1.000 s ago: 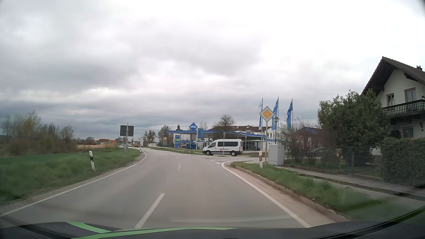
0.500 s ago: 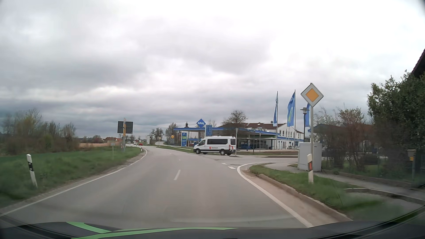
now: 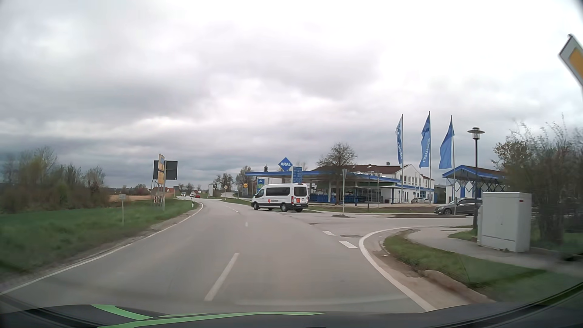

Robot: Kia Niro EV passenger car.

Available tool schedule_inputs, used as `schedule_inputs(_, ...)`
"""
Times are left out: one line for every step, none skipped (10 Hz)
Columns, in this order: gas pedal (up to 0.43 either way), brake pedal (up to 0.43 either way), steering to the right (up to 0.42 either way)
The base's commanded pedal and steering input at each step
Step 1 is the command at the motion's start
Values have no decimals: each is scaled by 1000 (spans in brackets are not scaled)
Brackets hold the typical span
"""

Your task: Follow the waypoints while adhering to traffic rules and regulations

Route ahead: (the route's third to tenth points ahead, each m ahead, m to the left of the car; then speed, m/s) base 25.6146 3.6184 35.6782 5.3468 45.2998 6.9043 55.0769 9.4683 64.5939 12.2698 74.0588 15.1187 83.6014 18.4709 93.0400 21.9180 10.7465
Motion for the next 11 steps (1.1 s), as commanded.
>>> schedule_inputs(39, 0, -24)
schedule_inputs(39, 0, -24)
schedule_inputs(39, 0, -24)
schedule_inputs(39, 0, -24)
schedule_inputs(39, 0, -24)
schedule_inputs(47, 0, -24)
schedule_inputs(59, 0, -23)
schedule_inputs(59, 0, -23)
schedule_inputs(59, 0, -23)
schedule_inputs(59, 0, -23)
schedule_inputs(59, 0, -24)
